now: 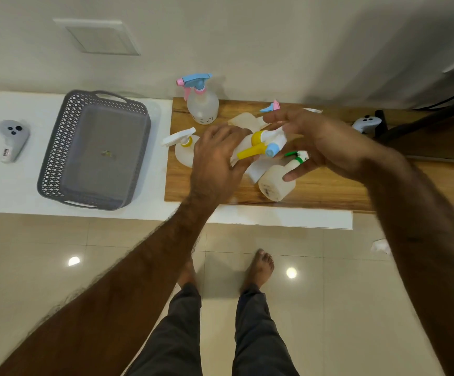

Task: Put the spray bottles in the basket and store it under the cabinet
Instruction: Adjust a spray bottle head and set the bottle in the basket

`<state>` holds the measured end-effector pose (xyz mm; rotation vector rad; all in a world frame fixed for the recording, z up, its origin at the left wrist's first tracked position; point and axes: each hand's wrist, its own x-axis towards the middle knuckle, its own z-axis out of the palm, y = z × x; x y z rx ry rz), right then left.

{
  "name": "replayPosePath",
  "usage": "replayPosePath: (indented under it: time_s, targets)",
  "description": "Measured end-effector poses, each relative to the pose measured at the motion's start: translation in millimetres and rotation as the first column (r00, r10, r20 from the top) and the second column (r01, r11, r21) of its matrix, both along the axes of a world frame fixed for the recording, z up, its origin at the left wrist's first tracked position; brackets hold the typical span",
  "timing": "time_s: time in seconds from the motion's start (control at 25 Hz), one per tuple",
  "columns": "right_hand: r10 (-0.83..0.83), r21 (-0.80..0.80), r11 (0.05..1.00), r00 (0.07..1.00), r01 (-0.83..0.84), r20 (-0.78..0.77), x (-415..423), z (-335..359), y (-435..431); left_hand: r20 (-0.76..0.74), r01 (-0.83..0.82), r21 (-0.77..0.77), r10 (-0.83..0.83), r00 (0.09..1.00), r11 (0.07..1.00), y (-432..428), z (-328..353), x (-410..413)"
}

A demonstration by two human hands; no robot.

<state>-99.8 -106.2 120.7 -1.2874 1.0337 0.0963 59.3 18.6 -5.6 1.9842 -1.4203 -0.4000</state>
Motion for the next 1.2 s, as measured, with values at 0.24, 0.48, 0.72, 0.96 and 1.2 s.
replayPosePath:
  time_s: [0.24,0.48,0.72,0.96,1.2]
  targets:
    - [0.295,-0.647,0.701,0.948,-0.298,-0.117,1.3,-11.6,-6.6,-0.036,-0.007,-0.020,0.006,0.999,1.000,-0.4,-0.7,-2.4]
    - [-0.093,-0.758,0.606,0.925,-0.241,-0.369,25.6,-18.1,20.9,-0.050,-0.078,-0.021,0.077,0.996,0.997,-3.3,0.5,-4.2]
    - [0.353,-0.853,0.261,0.867,-0.452,-0.351,11.4,7.1,10.0,-0.059,-0.079,-0.007,0.078,0.995,0.997,1.8,-1.4,0.3]
    - [0.360,-0.781,0.088,0.751,-0.618,-0.554,17.2,11.0,1.4,-0.058,-0.036,0.022,0.037,0.998,0.999,5.1,1.0,-1.3]
    - [-0.055,-0.774,0.467,0.860,-0.426,-0.507,31.5,-1.5,9.9,-0.033,-0.004,0.008,0.004,0.999,1.000,3.0,3.0,-7.0]
